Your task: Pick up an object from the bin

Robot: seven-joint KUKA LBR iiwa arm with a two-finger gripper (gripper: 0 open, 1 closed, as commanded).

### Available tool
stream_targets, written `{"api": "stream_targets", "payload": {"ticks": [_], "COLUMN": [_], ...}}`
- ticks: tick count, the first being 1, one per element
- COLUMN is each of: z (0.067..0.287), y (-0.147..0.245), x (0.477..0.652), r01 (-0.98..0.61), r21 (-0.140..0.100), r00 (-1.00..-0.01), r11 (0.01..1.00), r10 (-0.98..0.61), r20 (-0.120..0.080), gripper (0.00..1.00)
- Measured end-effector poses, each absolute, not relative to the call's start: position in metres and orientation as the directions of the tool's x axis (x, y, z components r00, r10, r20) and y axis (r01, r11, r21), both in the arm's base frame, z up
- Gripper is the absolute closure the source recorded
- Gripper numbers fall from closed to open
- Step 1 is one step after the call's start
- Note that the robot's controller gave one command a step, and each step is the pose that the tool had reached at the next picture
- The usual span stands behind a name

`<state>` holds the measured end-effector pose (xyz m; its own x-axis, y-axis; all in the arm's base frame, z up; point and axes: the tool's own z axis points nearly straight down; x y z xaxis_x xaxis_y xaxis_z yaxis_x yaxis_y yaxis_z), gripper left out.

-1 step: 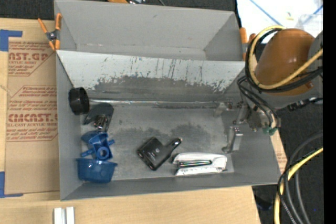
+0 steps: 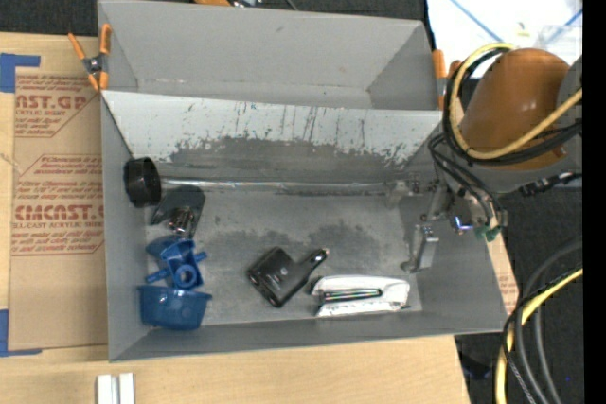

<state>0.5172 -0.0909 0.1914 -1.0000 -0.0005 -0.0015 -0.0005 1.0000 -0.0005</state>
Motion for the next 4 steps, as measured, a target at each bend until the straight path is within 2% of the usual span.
{"api": "stream_targets", "payload": {"ticks": [1,2,3,4], "z": [0.070,0.119,0.099,0.072], "y": [-0.067,-0.064,-0.086,-0.081], "x": [0.483,0.484,0.480,0.485], "r01": [-0.005,-0.194,0.026,-0.328], "r21": [0.000,-0.006,0.000,-0.013], "r00": [-1.000,-0.981,-1.000,-0.944], "r11": [1.000,0.981,1.000,0.945], "r10": [-0.005,-0.194,0.026,-0.328], "r20": [-0.007,-0.015,-0.003,-0.029], "gripper": [0.00,0.00,0.00,0.00]}}
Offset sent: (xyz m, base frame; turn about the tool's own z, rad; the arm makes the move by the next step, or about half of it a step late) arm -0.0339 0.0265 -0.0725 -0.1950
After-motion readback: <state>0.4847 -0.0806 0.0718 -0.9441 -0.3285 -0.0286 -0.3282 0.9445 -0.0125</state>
